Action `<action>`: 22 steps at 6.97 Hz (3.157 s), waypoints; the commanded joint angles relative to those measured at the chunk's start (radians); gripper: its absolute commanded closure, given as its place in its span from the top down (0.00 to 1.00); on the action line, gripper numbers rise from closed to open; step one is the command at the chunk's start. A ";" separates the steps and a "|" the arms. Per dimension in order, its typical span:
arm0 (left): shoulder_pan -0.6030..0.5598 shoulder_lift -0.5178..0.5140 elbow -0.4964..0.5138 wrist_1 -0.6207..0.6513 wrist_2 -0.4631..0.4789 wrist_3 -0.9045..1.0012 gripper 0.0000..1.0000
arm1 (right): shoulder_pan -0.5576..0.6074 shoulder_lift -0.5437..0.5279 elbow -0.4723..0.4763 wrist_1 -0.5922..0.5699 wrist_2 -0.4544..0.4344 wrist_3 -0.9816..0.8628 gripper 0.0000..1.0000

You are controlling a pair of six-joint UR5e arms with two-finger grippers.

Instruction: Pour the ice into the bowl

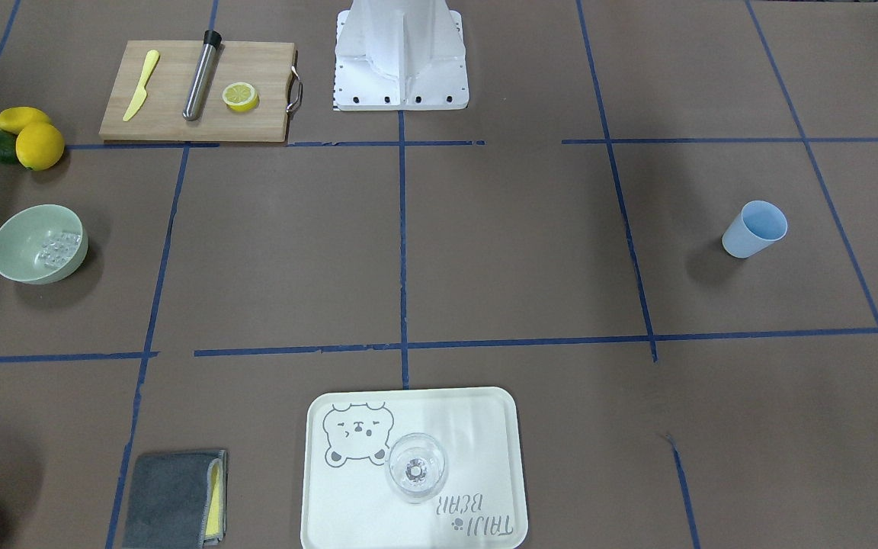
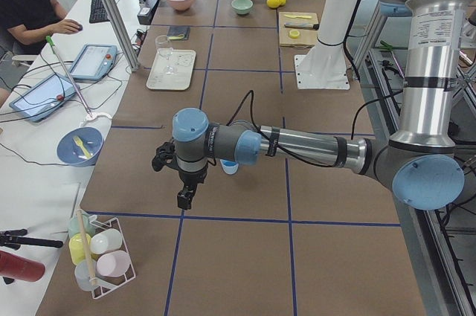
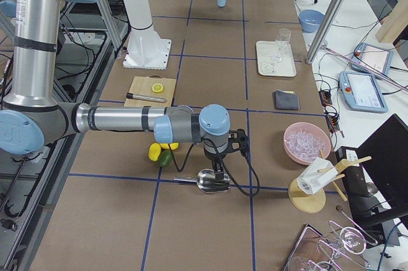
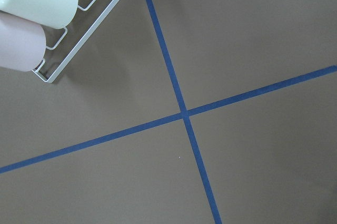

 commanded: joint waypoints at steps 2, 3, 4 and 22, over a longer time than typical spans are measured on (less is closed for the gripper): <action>-0.003 0.054 0.004 0.021 -0.077 0.001 1.00 | 0.005 -0.009 -0.006 0.004 0.003 0.009 1.00; -0.015 0.055 0.002 0.024 -0.091 0.000 1.00 | 0.008 0.003 -0.019 -0.009 0.004 0.011 1.00; -0.030 0.055 0.002 0.024 -0.091 0.003 1.00 | 0.036 0.003 -0.021 -0.015 0.014 0.011 1.00; -0.033 0.039 0.004 0.022 -0.084 -0.006 1.00 | 0.079 0.066 -0.065 -0.067 0.075 0.052 1.00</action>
